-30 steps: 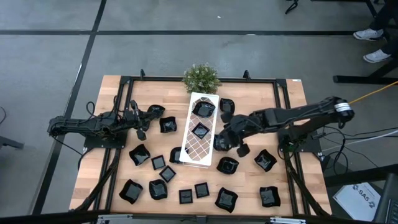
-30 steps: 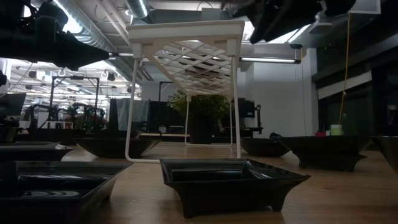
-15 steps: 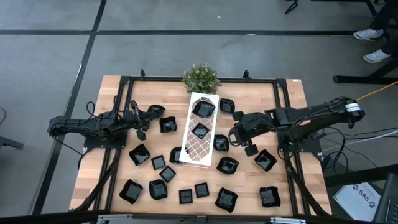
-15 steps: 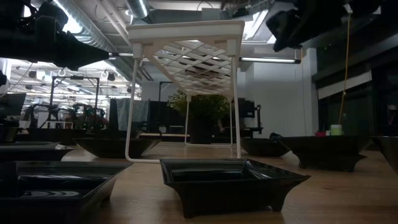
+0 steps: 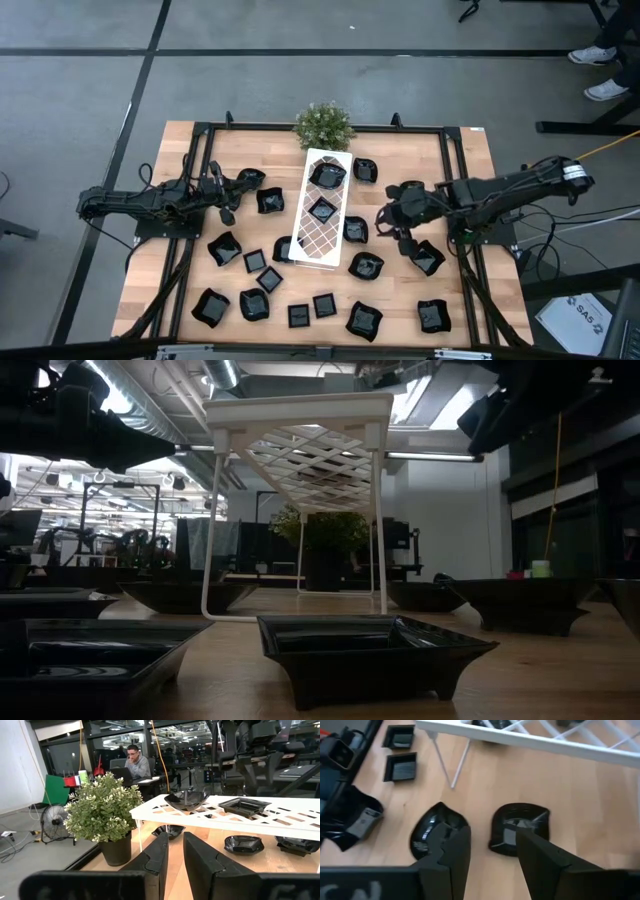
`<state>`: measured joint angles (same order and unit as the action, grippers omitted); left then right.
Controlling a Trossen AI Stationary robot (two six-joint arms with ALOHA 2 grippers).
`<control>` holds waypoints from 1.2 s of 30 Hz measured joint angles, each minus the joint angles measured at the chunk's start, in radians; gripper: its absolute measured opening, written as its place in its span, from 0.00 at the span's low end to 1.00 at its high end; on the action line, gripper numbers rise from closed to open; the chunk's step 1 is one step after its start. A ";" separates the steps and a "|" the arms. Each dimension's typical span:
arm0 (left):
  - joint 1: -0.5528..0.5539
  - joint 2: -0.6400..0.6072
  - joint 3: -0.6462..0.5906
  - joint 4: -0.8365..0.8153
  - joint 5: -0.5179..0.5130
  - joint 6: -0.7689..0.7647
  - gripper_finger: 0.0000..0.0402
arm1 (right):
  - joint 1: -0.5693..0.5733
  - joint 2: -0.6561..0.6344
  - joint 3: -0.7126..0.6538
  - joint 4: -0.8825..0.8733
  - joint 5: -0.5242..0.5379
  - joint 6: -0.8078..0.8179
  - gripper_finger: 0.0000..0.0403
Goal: Pick & Place Mini shaped plates
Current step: Put the distorted square plate on the shelf
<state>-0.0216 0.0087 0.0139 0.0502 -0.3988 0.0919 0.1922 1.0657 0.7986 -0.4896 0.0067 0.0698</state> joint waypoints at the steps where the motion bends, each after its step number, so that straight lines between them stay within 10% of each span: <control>1: 0.000 0.000 0.000 0.000 0.000 0.000 0.13 | 0.008 0.000 0.000 0.000 0.000 0.014 0.39; 26: 0.000 0.000 0.000 0.000 0.000 0.000 0.13 | 0.349 0.217 0.000 0.224 0.038 0.192 0.39; 36: 0.000 0.000 0.000 0.000 0.000 0.000 0.14 | 0.491 0.223 0.000 0.174 0.035 0.524 0.39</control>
<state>-0.0216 0.0086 0.0139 0.0501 -0.3992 0.0921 0.6832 1.2888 0.7982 -0.3159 0.0414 0.5942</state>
